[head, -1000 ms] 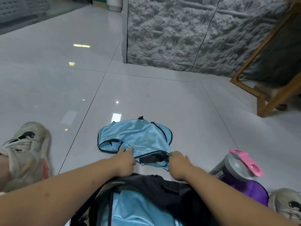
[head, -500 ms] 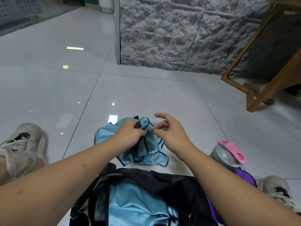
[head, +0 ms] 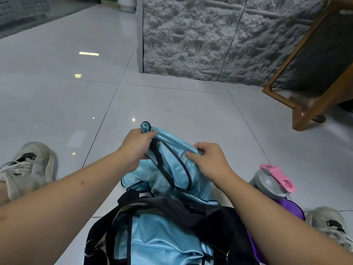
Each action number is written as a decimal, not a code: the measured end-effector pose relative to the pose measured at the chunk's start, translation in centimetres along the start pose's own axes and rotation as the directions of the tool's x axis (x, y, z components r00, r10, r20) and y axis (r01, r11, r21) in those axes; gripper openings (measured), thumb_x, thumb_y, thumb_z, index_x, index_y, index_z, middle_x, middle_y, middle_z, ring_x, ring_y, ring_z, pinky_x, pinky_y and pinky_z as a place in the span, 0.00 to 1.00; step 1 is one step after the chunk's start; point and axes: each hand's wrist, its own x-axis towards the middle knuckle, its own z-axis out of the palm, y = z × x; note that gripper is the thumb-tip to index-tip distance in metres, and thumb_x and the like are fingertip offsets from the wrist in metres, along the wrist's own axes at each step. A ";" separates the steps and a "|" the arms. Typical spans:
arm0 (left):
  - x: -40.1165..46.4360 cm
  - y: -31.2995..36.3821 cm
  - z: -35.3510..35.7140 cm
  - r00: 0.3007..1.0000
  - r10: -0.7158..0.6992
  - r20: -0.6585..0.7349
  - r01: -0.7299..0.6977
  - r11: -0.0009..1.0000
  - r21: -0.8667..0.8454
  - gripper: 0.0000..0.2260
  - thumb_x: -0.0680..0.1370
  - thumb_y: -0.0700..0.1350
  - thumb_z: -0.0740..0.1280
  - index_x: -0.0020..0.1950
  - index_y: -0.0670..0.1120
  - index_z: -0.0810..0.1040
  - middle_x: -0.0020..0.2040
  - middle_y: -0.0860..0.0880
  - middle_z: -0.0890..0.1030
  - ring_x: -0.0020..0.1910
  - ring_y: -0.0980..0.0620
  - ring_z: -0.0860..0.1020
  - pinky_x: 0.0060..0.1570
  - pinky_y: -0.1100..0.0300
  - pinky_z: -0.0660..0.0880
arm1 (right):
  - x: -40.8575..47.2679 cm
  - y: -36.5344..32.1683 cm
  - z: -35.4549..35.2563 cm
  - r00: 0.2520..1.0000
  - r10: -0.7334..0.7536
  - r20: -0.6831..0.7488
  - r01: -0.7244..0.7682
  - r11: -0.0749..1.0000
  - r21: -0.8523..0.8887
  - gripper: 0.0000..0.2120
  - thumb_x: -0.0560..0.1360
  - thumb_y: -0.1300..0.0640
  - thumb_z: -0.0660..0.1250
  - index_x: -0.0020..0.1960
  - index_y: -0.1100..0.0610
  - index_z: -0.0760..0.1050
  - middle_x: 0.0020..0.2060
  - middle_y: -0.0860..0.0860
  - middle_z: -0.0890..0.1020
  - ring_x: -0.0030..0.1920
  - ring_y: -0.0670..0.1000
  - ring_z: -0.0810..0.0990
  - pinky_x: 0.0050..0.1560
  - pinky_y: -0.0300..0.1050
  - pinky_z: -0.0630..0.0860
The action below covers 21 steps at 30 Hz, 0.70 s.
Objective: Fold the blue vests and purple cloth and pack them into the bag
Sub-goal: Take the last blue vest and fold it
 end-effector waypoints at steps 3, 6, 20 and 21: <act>0.8 -1.0 -1.2 0.990 0.011 -0.138 -0.005 0.999 0.042 0.07 0.83 0.47 0.66 0.54 0.45 0.82 0.50 0.42 0.85 0.48 0.42 0.85 0.43 0.48 0.83 | 0.2 -0.7 0.1 0.996 0.000 0.085 -0.006 0.997 0.076 0.05 0.77 0.50 0.76 0.50 0.50 0.85 0.36 0.53 0.84 0.35 0.48 0.80 0.41 0.42 0.76; 1.2 -1.8 -2.6 0.965 -0.022 -0.260 0.030 0.999 0.028 0.11 0.78 0.46 0.67 0.54 0.39 0.79 0.46 0.43 0.82 0.44 0.44 0.81 0.48 0.43 0.82 | 0.7 1.5 -0.1 0.984 0.107 0.141 -0.068 0.965 -0.254 0.08 0.81 0.51 0.69 0.50 0.55 0.83 0.40 0.50 0.84 0.39 0.50 0.80 0.42 0.42 0.76; -2.0 -5.6 2.5 0.968 0.070 0.240 -0.224 0.667 0.711 0.16 0.79 0.47 0.71 0.67 0.51 0.77 0.62 0.49 0.80 0.48 0.52 0.82 0.49 0.58 0.79 | -1.2 7.6 1.9 0.815 0.484 0.320 -0.125 0.684 -0.718 0.14 0.76 0.53 0.71 0.37 0.56 0.71 0.37 0.53 0.77 0.41 0.56 0.75 0.39 0.44 0.71; -2.3 -5.8 2.8 0.951 0.049 0.307 -0.267 0.633 0.726 0.16 0.78 0.48 0.72 0.67 0.52 0.78 0.64 0.51 0.80 0.52 0.53 0.80 0.55 0.59 0.77 | -1.1 6.6 1.6 0.832 0.447 0.327 -0.169 0.767 -0.618 0.13 0.76 0.54 0.70 0.36 0.56 0.71 0.33 0.52 0.75 0.39 0.55 0.74 0.36 0.45 0.69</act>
